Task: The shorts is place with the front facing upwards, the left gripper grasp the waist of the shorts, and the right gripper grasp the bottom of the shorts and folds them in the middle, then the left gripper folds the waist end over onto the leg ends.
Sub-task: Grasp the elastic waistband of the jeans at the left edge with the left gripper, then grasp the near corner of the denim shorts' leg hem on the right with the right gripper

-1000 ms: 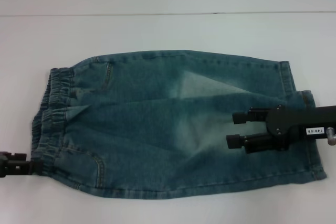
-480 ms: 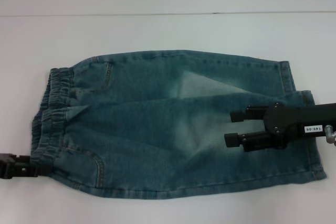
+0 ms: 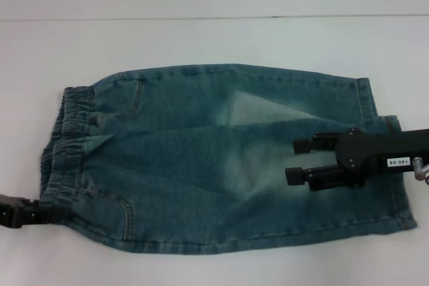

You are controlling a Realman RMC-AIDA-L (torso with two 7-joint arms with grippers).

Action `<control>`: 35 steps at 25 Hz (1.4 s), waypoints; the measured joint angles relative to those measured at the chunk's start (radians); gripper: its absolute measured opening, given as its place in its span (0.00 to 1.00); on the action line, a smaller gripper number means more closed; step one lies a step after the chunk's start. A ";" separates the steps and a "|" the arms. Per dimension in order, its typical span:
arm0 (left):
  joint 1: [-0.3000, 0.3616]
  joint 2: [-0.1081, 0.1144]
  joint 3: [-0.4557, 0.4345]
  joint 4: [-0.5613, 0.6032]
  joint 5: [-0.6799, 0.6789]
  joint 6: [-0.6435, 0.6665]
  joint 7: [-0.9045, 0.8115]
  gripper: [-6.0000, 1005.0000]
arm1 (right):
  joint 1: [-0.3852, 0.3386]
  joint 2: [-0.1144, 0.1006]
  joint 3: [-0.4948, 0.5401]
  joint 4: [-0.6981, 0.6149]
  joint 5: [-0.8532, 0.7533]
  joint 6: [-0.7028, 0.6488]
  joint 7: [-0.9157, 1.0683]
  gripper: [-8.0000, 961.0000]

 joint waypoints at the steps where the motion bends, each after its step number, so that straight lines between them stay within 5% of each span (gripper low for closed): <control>1: -0.002 -0.001 0.000 0.000 0.000 0.000 0.000 0.63 | 0.000 0.000 0.000 0.000 0.000 0.000 0.000 0.93; 9: -0.022 -0.007 0.000 0.000 0.002 0.000 0.007 0.47 | 0.000 0.000 0.000 0.001 0.001 0.008 0.000 0.93; 12: -0.026 -0.007 0.000 0.000 0.002 0.001 0.007 0.21 | 0.000 0.000 0.001 0.002 0.001 0.009 0.000 0.93; 20: -0.042 -0.002 -0.002 0.000 -0.002 0.018 -0.001 0.08 | 0.010 -0.016 0.007 -0.009 0.005 -0.009 0.041 0.93; 24: -0.056 0.001 -0.005 0.001 -0.004 0.025 -0.021 0.08 | 0.025 -0.059 0.000 -0.058 -0.007 -0.067 0.133 0.93; 30: -0.075 0.001 -0.012 0.001 -0.007 0.021 -0.027 0.08 | 0.031 -0.177 -0.002 -0.106 -0.108 -0.161 0.211 0.93; 35: -0.080 0.001 -0.013 0.000 -0.040 0.014 -0.033 0.08 | 0.018 -0.227 0.000 -0.107 -0.215 -0.196 0.221 0.93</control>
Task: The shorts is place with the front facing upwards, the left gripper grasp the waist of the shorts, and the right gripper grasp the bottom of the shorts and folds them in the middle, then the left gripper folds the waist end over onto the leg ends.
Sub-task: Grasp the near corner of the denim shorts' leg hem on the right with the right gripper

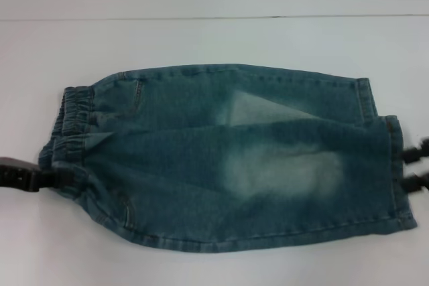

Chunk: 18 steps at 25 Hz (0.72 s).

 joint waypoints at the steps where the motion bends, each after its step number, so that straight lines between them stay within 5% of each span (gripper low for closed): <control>1: -0.001 0.001 0.000 0.000 -0.007 -0.001 -0.002 0.08 | -0.001 -0.003 0.002 0.000 -0.025 -0.004 0.001 0.93; 12: -0.014 0.001 -0.001 0.000 -0.018 -0.005 -0.007 0.09 | 0.003 0.002 -0.001 0.009 -0.241 0.053 0.047 0.93; 18: -0.010 -0.007 -0.001 0.000 -0.018 -0.024 -0.007 0.09 | 0.023 0.032 -0.003 0.021 -0.314 0.090 0.053 0.92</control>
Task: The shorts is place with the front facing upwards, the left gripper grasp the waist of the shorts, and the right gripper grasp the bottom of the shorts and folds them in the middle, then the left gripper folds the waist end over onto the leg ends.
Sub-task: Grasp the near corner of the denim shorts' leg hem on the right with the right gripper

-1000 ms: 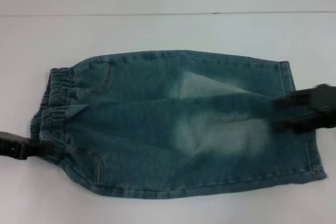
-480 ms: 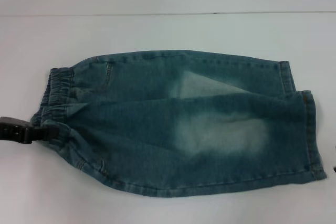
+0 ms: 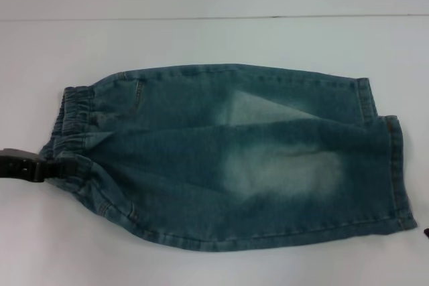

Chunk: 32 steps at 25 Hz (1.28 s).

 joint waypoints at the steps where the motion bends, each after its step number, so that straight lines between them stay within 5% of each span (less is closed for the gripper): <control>1: 0.002 -0.002 0.001 0.000 -0.001 -0.003 0.000 0.09 | 0.003 0.004 0.000 0.005 -0.011 0.008 0.000 0.92; 12: 0.001 -0.012 0.001 0.005 -0.012 -0.016 0.004 0.09 | 0.050 0.034 -0.003 0.062 -0.052 0.040 0.008 0.92; 32: -0.005 -0.014 0.001 0.001 -0.015 -0.043 0.007 0.10 | 0.076 0.029 -0.046 0.100 -0.053 0.085 0.053 0.91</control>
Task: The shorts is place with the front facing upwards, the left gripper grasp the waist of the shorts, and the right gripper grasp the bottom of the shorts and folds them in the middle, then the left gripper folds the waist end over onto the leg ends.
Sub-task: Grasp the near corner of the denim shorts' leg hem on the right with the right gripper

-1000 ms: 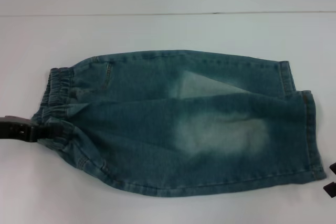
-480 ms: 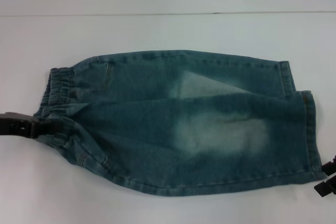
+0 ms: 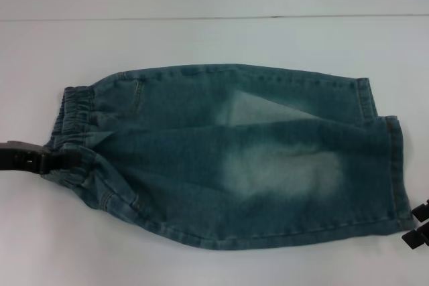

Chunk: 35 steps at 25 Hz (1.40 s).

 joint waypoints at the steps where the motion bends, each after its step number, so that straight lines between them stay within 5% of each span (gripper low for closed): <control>1: 0.000 0.000 0.000 0.000 0.000 0.000 0.000 0.10 | 0.001 0.001 -0.002 0.000 0.000 0.001 0.000 0.90; 26: 0.008 -0.009 0.000 -0.001 0.000 -0.013 0.004 0.11 | 0.026 0.027 0.033 0.003 0.011 0.033 -0.028 0.83; 35: 0.012 -0.009 0.000 -0.001 0.000 -0.013 0.004 0.11 | 0.027 0.033 0.024 0.005 0.004 0.043 -0.033 0.64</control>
